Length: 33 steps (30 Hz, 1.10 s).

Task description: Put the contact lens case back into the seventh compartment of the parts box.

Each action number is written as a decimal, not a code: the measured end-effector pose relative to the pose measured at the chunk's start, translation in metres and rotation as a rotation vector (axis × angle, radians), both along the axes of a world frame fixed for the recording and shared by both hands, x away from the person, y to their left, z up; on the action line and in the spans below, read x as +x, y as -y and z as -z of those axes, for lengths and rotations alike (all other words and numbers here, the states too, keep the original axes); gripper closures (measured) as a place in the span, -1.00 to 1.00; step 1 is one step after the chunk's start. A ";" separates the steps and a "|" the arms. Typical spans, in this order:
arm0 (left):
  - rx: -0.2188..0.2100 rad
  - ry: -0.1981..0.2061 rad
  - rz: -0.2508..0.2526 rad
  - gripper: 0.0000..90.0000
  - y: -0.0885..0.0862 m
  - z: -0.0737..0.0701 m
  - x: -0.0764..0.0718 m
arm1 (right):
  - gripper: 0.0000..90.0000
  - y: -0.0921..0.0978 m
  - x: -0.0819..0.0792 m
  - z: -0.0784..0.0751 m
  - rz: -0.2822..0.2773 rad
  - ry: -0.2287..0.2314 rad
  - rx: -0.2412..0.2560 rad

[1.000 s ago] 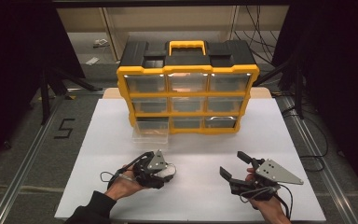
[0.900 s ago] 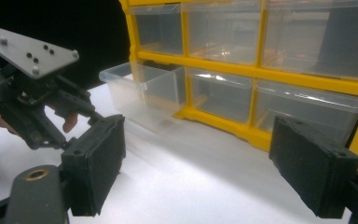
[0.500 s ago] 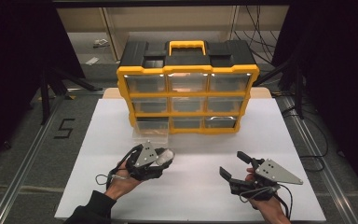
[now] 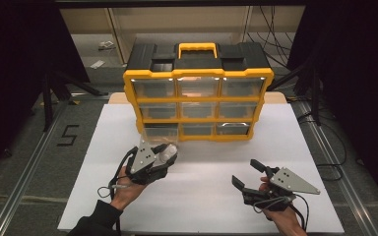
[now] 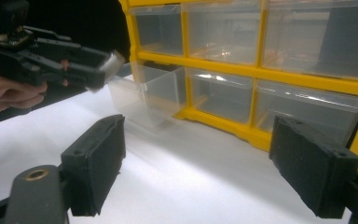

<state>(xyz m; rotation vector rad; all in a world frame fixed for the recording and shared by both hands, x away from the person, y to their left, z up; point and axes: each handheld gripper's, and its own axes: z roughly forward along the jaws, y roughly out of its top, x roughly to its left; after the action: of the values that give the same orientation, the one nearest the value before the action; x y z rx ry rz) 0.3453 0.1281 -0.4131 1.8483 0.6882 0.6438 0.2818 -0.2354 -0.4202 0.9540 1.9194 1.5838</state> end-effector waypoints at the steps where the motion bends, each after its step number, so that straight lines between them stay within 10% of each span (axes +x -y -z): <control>1: -0.008 -0.004 -0.004 0.09 -0.001 -0.001 0.001 | -0.57 0.000 0.000 0.000 0.001 0.000 -0.001; 33: -0.043 -0.031 -0.103 0.09 -0.009 -0.004 0.044 | -0.57 0.000 0.001 0.000 0.002 -0.001 0.003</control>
<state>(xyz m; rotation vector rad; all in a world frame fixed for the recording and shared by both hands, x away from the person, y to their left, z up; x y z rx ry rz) 0.3893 0.1369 -0.4093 1.7951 0.8154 0.6630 0.2824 -0.2358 -0.4202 0.9580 1.9159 1.5862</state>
